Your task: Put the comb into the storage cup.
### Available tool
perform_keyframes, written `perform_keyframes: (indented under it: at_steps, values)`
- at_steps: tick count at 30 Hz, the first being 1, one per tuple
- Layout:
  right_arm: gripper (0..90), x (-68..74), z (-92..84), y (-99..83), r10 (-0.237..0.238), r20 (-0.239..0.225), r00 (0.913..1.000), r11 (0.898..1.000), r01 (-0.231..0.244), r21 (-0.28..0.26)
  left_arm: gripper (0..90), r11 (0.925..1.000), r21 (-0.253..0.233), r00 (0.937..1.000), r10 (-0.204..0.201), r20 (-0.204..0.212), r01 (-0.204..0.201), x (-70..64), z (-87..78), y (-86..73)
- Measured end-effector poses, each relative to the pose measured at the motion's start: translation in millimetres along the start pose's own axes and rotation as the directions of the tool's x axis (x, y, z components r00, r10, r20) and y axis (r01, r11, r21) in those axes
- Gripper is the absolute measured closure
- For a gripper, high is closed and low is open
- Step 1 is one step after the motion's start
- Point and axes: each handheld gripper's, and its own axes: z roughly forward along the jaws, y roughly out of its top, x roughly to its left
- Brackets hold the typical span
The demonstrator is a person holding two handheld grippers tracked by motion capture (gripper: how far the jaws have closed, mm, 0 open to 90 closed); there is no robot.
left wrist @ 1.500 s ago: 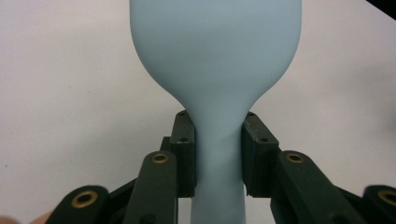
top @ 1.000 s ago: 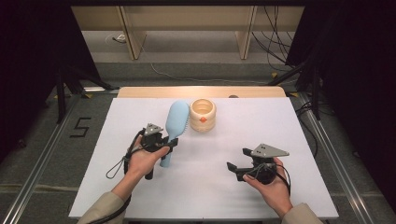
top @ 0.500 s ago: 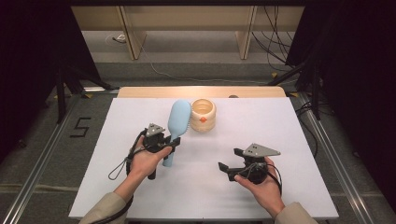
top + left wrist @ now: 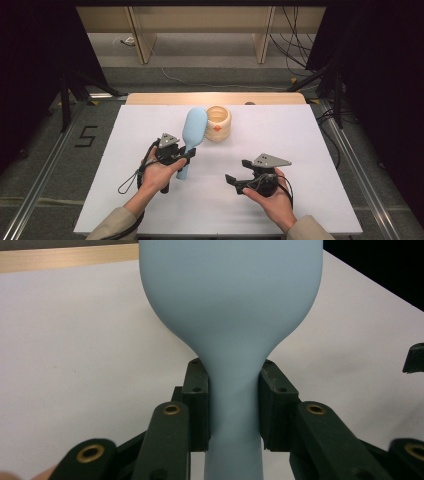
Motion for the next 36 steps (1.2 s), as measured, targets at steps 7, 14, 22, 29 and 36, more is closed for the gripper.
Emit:
perform_keyframes:
  at_steps: [7,14,22,29,36]
  values:
    - [16.5,6.2,7.2,1.6,-0.002,-0.018,0.9998,1.000,0.002,0.004,69.5,0.9999,0.001,0.9999,0.011,0.008,-0.011,-3.9,0.3,-0.6]
    - [16.5,9.7,11.5,2.9,0.007,-0.030,0.9995,1.000,-0.007,0.001,69.5,0.9998,-0.005,0.9997,0.017,0.015,-0.016,-8.6,-0.1,-0.8]
    - [16.5,13.9,15.5,4.6,0.005,-0.044,0.9990,1.000,-0.005,0.002,69.5,0.9996,-0.002,0.9994,0.027,0.021,-0.027,-11.8,0.9,-2.2]
    - [16.5,17.4,19.4,5.2,0.000,-0.054,0.9986,1.000,0.001,0.005,69.5,0.9996,-0.004,0.9993,0.029,0.022,-0.029,-13.2,1.3,-2.7]
    - [16.5,22.5,24.4,6.3,0.000,-0.065,0.9979,1.000,0.001,0.009,69.5,0.9993,-0.010,0.9991,0.035,0.023,-0.035,-15.0,1.4,-3.2]
